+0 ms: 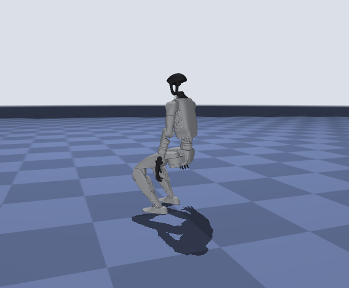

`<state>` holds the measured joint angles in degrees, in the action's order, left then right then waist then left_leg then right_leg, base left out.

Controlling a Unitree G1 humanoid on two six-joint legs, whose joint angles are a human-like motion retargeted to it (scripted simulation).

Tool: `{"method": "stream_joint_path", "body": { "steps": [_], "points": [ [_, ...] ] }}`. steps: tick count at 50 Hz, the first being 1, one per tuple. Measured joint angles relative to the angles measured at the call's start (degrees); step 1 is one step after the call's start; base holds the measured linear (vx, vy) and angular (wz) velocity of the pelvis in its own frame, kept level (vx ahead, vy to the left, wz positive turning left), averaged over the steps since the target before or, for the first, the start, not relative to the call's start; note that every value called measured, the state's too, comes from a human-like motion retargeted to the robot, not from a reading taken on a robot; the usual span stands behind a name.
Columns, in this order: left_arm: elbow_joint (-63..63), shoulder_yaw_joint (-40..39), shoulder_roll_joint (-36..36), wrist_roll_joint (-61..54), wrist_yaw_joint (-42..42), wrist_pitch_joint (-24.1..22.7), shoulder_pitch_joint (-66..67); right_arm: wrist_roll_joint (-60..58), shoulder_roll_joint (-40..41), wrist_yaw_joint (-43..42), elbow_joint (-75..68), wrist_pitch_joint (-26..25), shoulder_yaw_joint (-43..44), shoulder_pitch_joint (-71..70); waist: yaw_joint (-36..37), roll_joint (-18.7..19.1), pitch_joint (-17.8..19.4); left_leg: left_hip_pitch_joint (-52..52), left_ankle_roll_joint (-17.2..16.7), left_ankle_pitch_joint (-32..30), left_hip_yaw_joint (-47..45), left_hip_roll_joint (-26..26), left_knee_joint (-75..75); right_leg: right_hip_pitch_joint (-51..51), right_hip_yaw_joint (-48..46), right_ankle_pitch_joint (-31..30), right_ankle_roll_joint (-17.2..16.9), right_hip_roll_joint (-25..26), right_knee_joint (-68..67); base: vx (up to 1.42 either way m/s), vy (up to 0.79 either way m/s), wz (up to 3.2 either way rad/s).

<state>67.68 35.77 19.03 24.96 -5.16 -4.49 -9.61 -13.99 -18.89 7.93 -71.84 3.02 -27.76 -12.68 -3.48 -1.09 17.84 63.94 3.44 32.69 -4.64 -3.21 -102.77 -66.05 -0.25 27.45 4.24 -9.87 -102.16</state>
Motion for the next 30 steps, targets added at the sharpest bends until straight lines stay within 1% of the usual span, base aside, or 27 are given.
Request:
{"method": "stream_joint_path", "body": {
  "steps": [10, 20, 25, 30],
  "points": [
    [2.96, 2.46, -1.97, -2.02, 0.45, -0.74, 0.19, 2.26, -0.89, -1.67, -1.23, 0.86, -1.67, -1.13, 0.68, -0.39, 1.57, 0.37, -1.63, 1.89, 1.08, 1.02, 0.85, 0.02, 1.55, 3.91, -0.19, 2.07, 0.8, 0.12, -0.01, -0.09],
    [4.42, 4.68, -2.47, -3.28, 2.42, -0.32, -5.59, 3.91, -2.3, -3.42, -2.41, 0.95, -3.89, -5.87, 2.04, -0.76, 2.99, -0.69, -1.36, 5.24, 1.13, 0.96, 4.06, 0.59, 2.63, 8.92, 0.29, 4.21, 4.01, 0.25, -0.02, -0.14],
    [5.11, 5.85, -2.5, -3.37, 3.15, -0.22, -7.3, 5.14, -2.08, -4.35, -2.61, 0.93, -4.64, -7.41, 2.79, -1.0, 2.49, -2.79, -0.78, 6.35, 1.01, 0.59, 8.39, 2.22, 2.68, 10.22, 0.45, 5.22, 8.25, 0.31, -0.04, -0.16],
    [5.33, 7.19, -2.64, -2.73, 3.22, -0.24, -7.91, 7.07, -1.21, -5.14, -1.79, 1.22, -5.11, -7.42, 3.32, -1.2, 0.78, -6.64, -0.55, 5.28, 1.19, 0.47, 15.43, 5.89, 2.32, 9.49, -0.04, 6.06, 15.4, 0.31, -0.04, -0.15]
  ]
}}
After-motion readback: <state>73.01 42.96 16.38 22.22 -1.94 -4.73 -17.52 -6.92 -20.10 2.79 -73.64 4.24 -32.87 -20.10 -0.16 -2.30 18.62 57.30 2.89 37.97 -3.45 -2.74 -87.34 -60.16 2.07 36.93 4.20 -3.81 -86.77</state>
